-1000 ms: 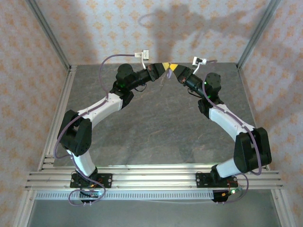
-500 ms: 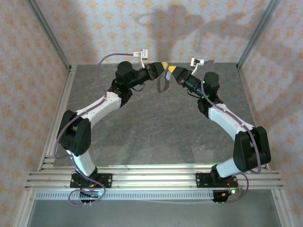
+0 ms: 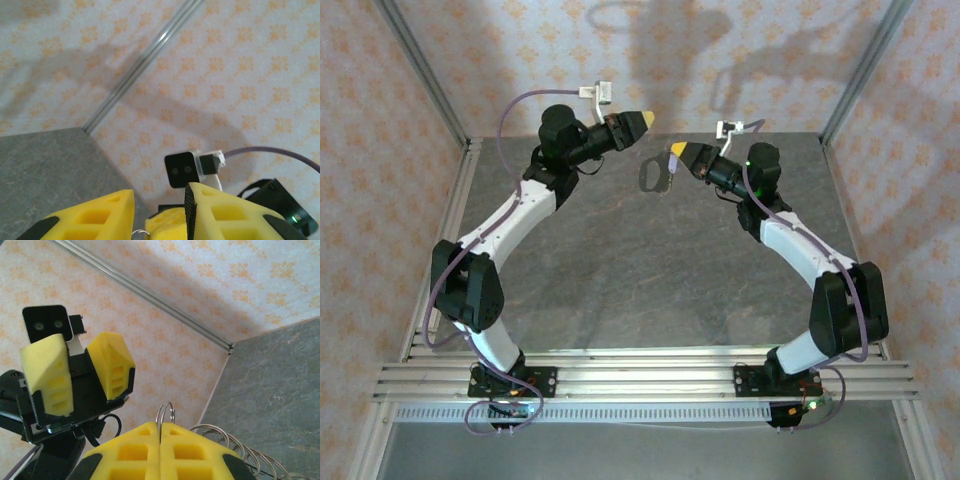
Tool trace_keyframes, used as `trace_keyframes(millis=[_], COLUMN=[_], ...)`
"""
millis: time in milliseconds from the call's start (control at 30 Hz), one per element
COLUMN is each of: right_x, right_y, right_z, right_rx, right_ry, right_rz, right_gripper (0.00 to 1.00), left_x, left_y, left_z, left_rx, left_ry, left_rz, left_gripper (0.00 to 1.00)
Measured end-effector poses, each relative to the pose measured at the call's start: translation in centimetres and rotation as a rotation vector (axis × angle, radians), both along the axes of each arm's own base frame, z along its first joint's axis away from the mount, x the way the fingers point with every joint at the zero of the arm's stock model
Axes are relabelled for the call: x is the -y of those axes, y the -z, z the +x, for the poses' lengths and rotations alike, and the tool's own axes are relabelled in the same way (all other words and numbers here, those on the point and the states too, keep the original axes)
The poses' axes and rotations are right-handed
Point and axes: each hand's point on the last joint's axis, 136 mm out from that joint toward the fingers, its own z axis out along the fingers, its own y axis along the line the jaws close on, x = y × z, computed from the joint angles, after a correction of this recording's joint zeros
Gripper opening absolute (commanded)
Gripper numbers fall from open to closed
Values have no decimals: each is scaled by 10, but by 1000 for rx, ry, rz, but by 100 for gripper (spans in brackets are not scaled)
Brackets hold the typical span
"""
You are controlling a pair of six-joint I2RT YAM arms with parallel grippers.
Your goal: Put the keys on the keyring
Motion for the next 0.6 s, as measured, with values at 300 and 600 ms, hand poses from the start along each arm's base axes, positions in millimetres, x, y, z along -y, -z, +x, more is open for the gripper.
trace_keyframes(millis=[300, 600], right_x=[-6, -6], right_y=[2, 3], right_z=[-6, -8], right_rx=[6, 5], right_ry=[-62, -82], right_rz=[-15, -17], right_gripper=[0, 0], left_x=[10, 19], left_y=[23, 58], left_z=[2, -3], left_rx=[-38, -108], left_ry=[147, 260], left_rz=[101, 165], left_gripper=[35, 35])
